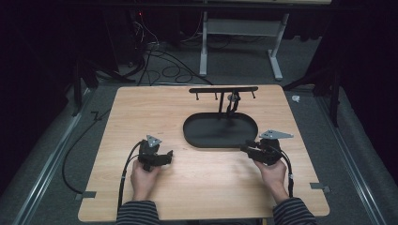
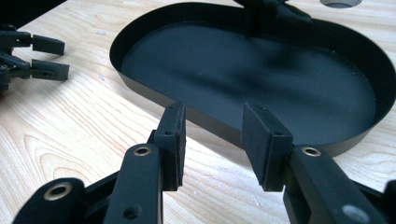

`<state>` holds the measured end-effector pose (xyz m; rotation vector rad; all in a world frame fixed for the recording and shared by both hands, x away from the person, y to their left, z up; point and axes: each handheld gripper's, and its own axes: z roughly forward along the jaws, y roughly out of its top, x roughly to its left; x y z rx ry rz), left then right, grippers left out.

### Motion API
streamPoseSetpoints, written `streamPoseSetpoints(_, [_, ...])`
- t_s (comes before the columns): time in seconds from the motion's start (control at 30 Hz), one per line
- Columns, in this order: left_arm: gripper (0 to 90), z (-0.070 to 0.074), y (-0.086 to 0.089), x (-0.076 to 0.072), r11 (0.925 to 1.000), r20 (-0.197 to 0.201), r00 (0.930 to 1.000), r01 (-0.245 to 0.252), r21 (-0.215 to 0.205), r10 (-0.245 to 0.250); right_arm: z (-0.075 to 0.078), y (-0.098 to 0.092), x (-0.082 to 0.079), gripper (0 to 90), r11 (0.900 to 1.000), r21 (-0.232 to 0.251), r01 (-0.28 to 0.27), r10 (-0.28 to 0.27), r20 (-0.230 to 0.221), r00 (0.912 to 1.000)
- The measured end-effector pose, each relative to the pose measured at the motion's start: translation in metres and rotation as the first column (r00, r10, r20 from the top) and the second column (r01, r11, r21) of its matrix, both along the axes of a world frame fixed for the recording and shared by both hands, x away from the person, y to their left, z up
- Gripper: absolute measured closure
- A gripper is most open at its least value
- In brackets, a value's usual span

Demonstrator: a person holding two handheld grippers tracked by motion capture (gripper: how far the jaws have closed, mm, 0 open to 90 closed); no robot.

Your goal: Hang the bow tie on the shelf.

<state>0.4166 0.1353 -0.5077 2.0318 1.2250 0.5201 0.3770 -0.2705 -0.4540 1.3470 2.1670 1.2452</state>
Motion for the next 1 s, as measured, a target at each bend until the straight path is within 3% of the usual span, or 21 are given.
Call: streamPoseSetpoints(1.0, [21.1,0.000,0.000,0.000,1.0000,0.000,1.0000,0.000,0.000,0.000,-0.027,0.020,0.002,61.7,0.998,-0.060,-0.026,0.024,-0.031,0.9992])
